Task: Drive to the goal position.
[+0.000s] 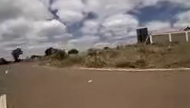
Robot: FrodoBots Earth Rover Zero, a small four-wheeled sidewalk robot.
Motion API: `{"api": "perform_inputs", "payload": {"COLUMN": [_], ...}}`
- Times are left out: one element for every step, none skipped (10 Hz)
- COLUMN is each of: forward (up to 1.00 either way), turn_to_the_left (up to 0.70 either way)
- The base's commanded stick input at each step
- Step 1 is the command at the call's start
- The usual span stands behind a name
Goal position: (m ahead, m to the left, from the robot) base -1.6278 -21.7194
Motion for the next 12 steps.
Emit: {"api": "perform_inputs", "payload": {"forward": [0.00,0.00,0.00,0.00,0.00,0.00,0.00,0.00,0.00,0.00,0.00,0.00], "turn_to_the_left": [-0.85,-0.85,-0.85,-0.85,-0.85,-0.85,-0.85,-0.85,-0.85,-0.85,-0.85,-0.85]}}
